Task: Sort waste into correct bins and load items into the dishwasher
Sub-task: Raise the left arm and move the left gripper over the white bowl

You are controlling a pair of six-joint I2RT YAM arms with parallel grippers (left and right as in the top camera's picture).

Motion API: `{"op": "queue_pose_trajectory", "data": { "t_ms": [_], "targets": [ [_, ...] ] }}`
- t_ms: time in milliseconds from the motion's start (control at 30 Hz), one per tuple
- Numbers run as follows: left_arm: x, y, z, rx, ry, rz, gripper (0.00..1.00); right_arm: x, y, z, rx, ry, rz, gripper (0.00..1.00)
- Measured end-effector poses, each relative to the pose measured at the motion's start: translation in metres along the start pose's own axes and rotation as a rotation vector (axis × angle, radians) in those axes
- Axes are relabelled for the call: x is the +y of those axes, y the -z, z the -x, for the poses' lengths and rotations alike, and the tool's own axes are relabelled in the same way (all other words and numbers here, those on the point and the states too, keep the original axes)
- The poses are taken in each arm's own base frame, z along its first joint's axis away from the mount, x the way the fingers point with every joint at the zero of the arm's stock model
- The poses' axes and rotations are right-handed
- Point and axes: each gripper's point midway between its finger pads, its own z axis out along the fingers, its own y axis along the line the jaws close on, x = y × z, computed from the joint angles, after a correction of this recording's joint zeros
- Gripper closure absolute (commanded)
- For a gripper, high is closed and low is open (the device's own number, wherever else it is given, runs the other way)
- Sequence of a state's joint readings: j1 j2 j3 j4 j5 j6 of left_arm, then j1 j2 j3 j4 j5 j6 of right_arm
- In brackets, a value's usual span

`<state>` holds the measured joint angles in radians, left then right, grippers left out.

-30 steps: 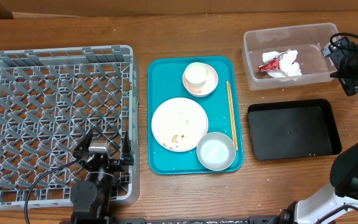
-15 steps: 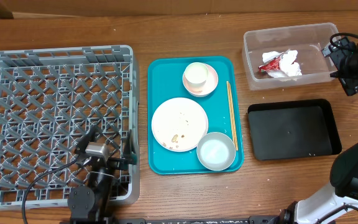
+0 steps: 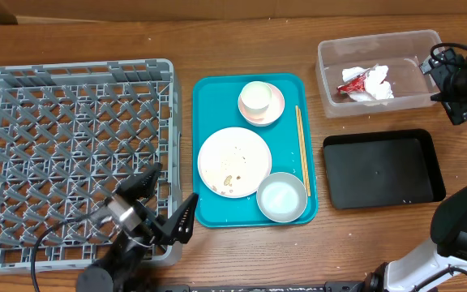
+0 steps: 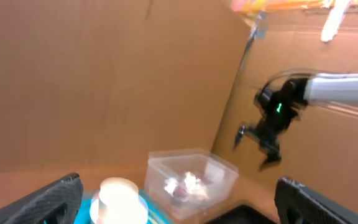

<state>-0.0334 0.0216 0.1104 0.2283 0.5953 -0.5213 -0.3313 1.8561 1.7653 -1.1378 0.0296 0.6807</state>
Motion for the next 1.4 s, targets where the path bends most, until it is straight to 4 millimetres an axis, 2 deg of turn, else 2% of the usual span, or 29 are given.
{"op": "queue_pose_trajectory", "data": {
  "t_ms": [133,267,467,600,700,800,867,1000,1133,1200,1400],
  "targets": [
    [-0.001,-0.002,-0.005,0.222,0.043,0.081,0.00,0.000,0.000,0.000,0.000,0.000,0.000,0.00],
    [0.001,-0.014,0.004,0.454,0.109,0.153,0.00,0.000,0.000,0.000,0.001,0.000,0.000,0.00],
    [0.024,-0.058,0.006,0.786,0.343,0.224,0.00,0.000,0.000,0.000,0.001,0.000,0.000,0.00],
    [0.034,-0.095,-0.005,0.902,0.494,0.146,0.00,0.000,0.000,0.000,0.001,0.000,-0.001,0.00],
    [0.030,-0.111,-0.031,1.017,0.552,0.120,0.00,0.000,0.000,0.000,0.001,0.000,-0.001,0.00],
    [0.014,-0.111,-0.066,1.186,0.509,0.170,0.00,0.000,0.000,0.000,0.001,0.000,-0.001,0.00],
    [-0.004,-0.109,-0.094,1.316,0.397,0.224,0.00,0.000,0.000,0.000,0.000,0.000,0.000,0.00],
    [-0.033,-0.106,-0.133,1.464,0.141,0.302,0.00,0.000,0.000,0.000,0.000,0.000,0.000,0.00],
    [-0.040,-0.102,-0.168,1.529,-0.063,0.381,0.00,0.000,0.000,0.000,0.000,0.000,0.000,0.00],
    [-0.040,-0.105,-0.181,1.537,-0.099,0.396,0.00,0.000,0.000,0.000,0.000,0.000,0.000,0.00],
    [-0.058,-0.124,-0.226,1.545,-0.044,0.309,0.00,0.000,0.000,0.000,0.000,0.001,0.000,0.00]
  ]
}}
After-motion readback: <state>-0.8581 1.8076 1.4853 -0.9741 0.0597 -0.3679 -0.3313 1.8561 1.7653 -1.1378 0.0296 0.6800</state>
